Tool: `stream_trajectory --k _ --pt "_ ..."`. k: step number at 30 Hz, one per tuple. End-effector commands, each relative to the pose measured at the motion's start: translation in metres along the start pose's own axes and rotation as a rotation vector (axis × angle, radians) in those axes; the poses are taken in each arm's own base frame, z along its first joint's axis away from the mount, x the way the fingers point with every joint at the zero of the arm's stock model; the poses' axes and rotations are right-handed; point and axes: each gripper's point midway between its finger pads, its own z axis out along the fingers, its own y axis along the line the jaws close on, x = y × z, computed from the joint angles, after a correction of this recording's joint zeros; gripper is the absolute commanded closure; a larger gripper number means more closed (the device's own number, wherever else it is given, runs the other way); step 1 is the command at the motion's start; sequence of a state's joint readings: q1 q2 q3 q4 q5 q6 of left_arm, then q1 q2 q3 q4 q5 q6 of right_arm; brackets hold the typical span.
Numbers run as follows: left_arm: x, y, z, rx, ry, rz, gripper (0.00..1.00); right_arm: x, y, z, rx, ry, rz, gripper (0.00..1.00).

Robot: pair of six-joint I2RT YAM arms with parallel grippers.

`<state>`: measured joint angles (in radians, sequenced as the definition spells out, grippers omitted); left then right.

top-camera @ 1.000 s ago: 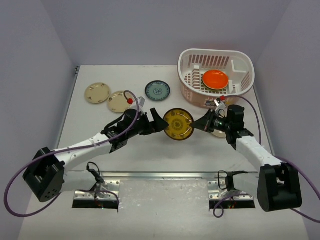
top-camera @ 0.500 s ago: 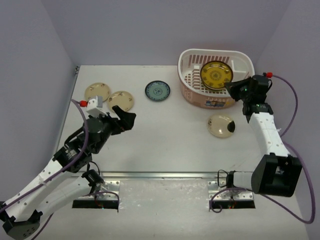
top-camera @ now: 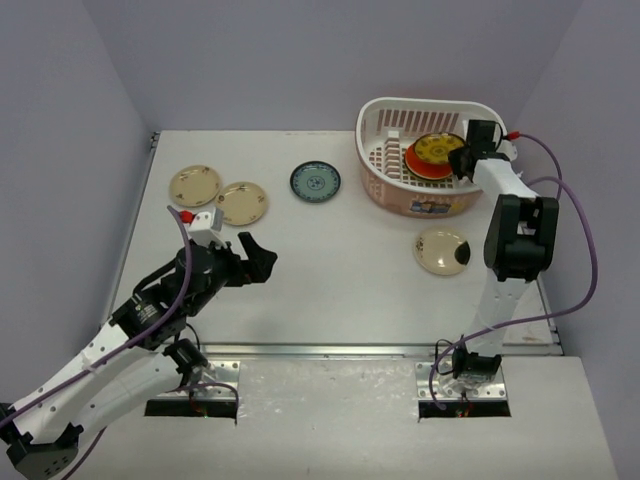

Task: Place the plates into the plastic bin on the countertop

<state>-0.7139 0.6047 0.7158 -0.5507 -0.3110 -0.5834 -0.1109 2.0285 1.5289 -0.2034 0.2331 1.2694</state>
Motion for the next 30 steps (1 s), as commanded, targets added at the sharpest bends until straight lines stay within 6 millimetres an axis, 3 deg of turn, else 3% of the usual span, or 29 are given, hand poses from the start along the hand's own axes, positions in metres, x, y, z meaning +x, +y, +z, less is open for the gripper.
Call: stream_trajectory --k 1,4,6,10,11,12,14,17,18,19,21,22,24,26,27,30 --pt "-0.012 -0.012 -0.007 0.059 -0.046 -0.001 0.00 -0.016 0.037 -0.003 -0.084 -0.055 -0.016 0.61" --pt "-0.012 -0.011 -0.007 0.055 -0.044 0.001 0.00 -0.015 0.053 -0.007 -0.141 -0.027 -0.051 0.26" --pt "-0.011 -0.013 -0.008 0.065 -0.036 0.000 0.00 -0.016 0.067 -0.021 -0.186 -0.001 -0.071 0.16" --pt "-0.020 -0.014 -0.015 0.056 -0.044 -0.004 0.00 -0.033 0.099 -0.077 -0.323 -0.029 -0.121 0.01" --pt "-0.026 -0.012 -0.019 0.034 -0.054 0.000 0.00 -0.039 0.109 -0.100 -0.375 -0.043 -0.143 0.01" --pt "-0.030 -0.008 -0.019 0.010 -0.064 0.008 0.00 -0.039 0.109 -0.111 -0.389 -0.048 -0.186 0.01" --pt "-0.037 -0.003 -0.023 -0.037 -0.061 0.047 0.00 -0.042 0.112 -0.150 -0.444 -0.059 -0.260 0.01" --pt "-0.048 0.008 -0.028 -0.115 -0.067 0.107 0.00 -0.037 0.098 -0.190 -0.480 -0.039 -0.337 0.01" --pt "-0.047 0.015 -0.028 -0.154 -0.059 0.132 0.00 -0.040 0.093 -0.212 -0.499 -0.052 -0.367 0.01" --pt "-0.051 0.022 -0.029 -0.190 -0.077 0.141 0.00 -0.030 0.077 -0.206 -0.466 -0.020 -0.387 0.01" --pt "-0.062 0.036 -0.034 -0.262 -0.156 0.116 0.00 -0.009 0.028 -0.233 -0.469 0.026 -0.497 0.01" --pt "-0.061 0.039 -0.031 -0.266 -0.175 0.100 0.00 -0.004 0.014 -0.236 -0.464 0.030 -0.534 0.01" --pt "-0.062 0.041 -0.033 -0.255 -0.211 0.068 0.00 0.008 -0.034 -0.239 -0.414 0.051 -0.568 0.01" --pt "-0.066 0.045 -0.040 -0.266 -0.238 0.048 0.00 0.021 -0.079 -0.232 -0.349 0.080 -0.584 0.01" --pt "-0.066 0.047 -0.041 -0.271 -0.240 0.046 0.00 0.019 -0.086 -0.230 -0.335 0.077 -0.584 0.01" --pt "-0.064 0.045 -0.042 -0.243 -0.245 0.043 0.00 0.029 -0.143 -0.208 -0.222 0.130 -0.543 0.01"
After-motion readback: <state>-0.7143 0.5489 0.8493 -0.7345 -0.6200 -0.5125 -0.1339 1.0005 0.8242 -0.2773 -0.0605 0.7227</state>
